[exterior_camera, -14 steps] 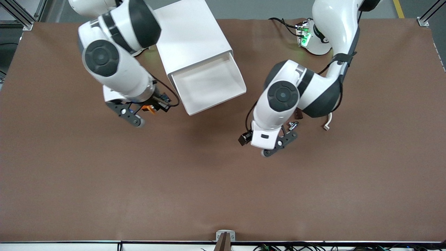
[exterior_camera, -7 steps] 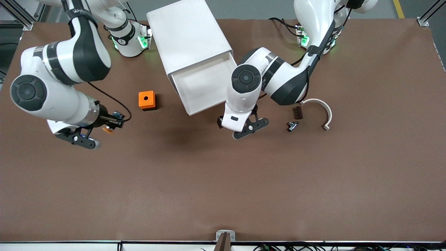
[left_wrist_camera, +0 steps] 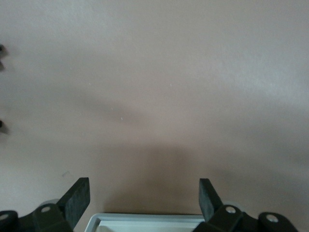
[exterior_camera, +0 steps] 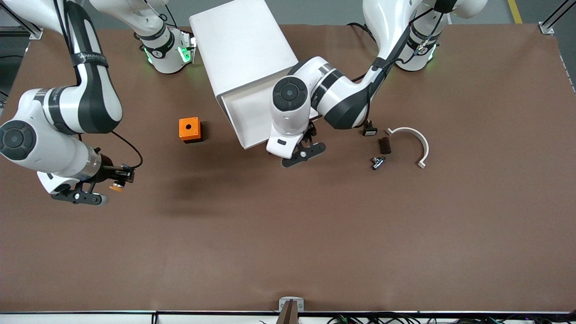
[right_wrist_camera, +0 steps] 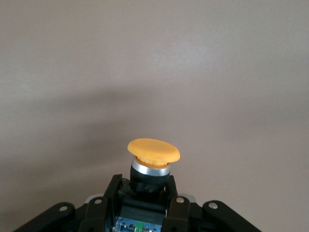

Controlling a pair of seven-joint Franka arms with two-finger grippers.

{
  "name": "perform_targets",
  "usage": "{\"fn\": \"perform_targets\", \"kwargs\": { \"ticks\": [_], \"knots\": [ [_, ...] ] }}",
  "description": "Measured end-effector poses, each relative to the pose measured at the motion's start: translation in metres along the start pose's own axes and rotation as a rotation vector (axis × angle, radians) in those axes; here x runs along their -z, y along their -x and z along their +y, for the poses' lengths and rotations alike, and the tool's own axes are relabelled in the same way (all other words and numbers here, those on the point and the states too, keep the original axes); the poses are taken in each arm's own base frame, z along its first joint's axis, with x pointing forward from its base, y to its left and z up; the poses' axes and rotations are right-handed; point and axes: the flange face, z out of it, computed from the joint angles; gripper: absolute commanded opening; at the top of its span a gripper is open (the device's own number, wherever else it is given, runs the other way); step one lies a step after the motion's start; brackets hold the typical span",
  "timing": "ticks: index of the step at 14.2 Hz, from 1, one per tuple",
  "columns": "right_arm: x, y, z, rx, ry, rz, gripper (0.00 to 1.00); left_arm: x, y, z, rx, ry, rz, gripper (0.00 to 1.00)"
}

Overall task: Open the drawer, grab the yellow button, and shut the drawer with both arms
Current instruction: 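Carry the button away with the right gripper while the left gripper pushes the drawer, then push the drawer shut into the cabinet with the left gripper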

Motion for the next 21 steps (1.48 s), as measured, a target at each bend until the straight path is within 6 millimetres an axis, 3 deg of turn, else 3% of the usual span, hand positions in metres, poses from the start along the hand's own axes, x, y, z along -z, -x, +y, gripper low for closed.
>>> {"fn": "perform_targets", "kwargs": {
  "ticks": [2, 5, 15, 21],
  "knots": [
    [-0.014, -0.003, 0.032, 0.032, -0.004, 0.020, 0.00, -0.001, 0.016, 0.006, -0.021, -0.002, 0.001, 0.99],
    [-0.025, -0.007, 0.056, 0.061, -0.005, 0.042, 0.00, -0.004, 0.043, 0.015, -0.047, -0.006, 0.002, 0.99],
    [-0.138, -0.024, 0.088, 0.153, 0.022, 0.096, 0.00, -0.023, 0.110, 0.029, -0.028, -0.003, -0.141, 0.99],
    [-0.195, -0.028, 0.103, 0.192, 0.037, 0.110, 0.00, -0.041, 0.124, 0.027, 0.013, -0.009, -0.277, 0.99]
  ]
}}
